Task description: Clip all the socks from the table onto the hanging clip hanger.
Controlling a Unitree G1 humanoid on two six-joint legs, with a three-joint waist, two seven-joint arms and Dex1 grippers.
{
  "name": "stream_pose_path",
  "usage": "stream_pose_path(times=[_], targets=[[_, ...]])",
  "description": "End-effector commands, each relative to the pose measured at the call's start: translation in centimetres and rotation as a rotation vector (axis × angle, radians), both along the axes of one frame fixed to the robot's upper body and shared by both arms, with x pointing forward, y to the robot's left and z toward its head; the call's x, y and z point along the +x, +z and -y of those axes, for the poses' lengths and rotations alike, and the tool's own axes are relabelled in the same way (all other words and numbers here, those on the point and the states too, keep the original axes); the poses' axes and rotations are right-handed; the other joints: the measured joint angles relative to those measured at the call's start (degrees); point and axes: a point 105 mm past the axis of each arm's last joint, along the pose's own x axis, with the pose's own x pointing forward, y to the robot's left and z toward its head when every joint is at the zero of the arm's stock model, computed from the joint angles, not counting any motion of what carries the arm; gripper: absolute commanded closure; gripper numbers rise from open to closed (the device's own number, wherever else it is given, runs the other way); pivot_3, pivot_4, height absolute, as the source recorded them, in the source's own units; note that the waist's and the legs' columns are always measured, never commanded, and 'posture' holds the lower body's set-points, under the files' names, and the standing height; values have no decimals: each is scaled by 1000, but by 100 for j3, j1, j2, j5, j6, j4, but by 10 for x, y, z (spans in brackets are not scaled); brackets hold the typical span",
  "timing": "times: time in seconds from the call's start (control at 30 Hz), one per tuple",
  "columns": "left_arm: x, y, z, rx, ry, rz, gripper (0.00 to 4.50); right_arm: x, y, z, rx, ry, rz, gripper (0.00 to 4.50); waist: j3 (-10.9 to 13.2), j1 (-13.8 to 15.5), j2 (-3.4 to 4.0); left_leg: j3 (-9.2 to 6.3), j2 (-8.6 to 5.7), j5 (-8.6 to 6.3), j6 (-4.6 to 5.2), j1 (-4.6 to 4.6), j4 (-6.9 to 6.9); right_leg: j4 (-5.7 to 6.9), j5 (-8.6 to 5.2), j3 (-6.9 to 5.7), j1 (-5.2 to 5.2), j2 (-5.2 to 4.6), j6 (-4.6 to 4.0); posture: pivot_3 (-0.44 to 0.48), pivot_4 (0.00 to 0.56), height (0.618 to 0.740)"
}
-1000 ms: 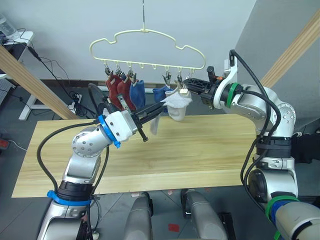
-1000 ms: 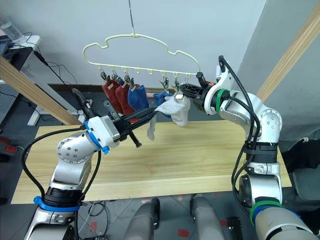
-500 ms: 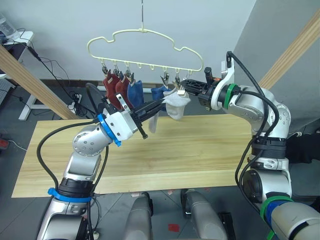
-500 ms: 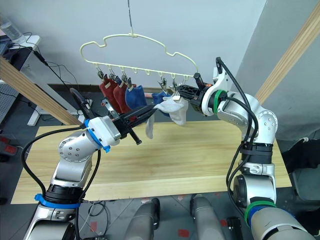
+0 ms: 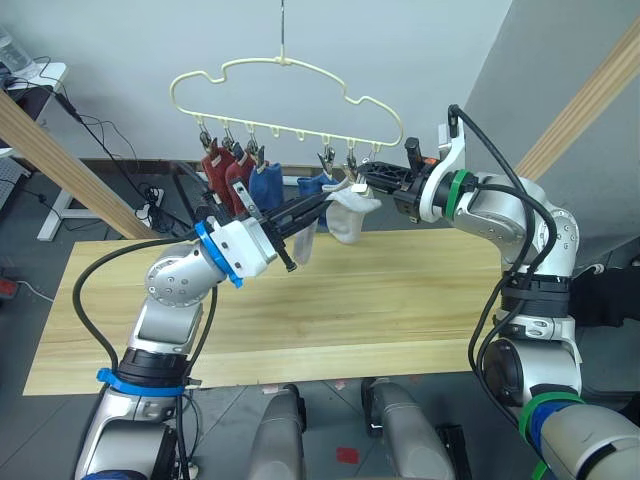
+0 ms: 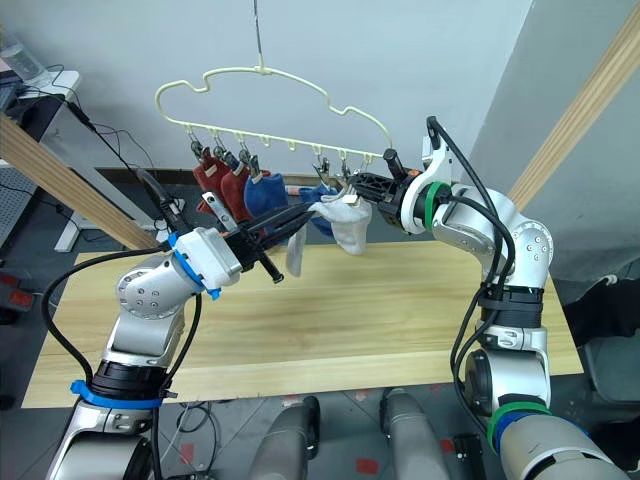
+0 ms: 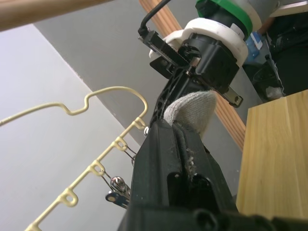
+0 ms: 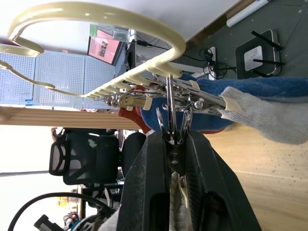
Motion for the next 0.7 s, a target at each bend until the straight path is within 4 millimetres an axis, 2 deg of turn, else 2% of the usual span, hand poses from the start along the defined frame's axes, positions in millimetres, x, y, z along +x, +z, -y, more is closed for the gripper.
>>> stream_pose_path(times=[0.03, 0.27, 0.5, 0.6, 0.7], targets=[[-4, 8, 1, -7, -9, 50, 4483, -6, 13, -1, 18, 29, 50, 4381, 0, 0, 0, 0, 0, 0, 0, 0, 0, 0, 0, 0, 0, 0, 0, -22, 349, 740], [-4, 8, 1, -6, -9, 51, 4483, -8, 12, -3, -7, 46, 64, 4381, 0, 1, 0, -1, 0, 0, 0, 0, 0, 0, 0, 0, 0, 0, 0, -19, 347, 740], [-4, 7, 3, -3, -11, 49, 4500, -11, 12, -5, -8, 66, 77, 1984, 0, 0, 0, -2, 0, 0, 0, 0, 0, 2, 0, -1, 0, 0, 0, -19, 342, 740], [-4, 7, 3, -3, -11, 47, 4500, -12, 12, -6, -6, 69, 79, 1135, 0, 0, 0, -1, -1, 0, 0, 0, 1, 2, 0, 0, 0, 0, 0, -18, 338, 740], [-2, 6, 4, -7, -6, 33, 4500, -12, 10, -1, -20, 58, 83, 58, 0, 1, 0, -1, 0, 0, 0, 0, 1, 2, 0, -1, 0, 0, 0, -15, 337, 740]])
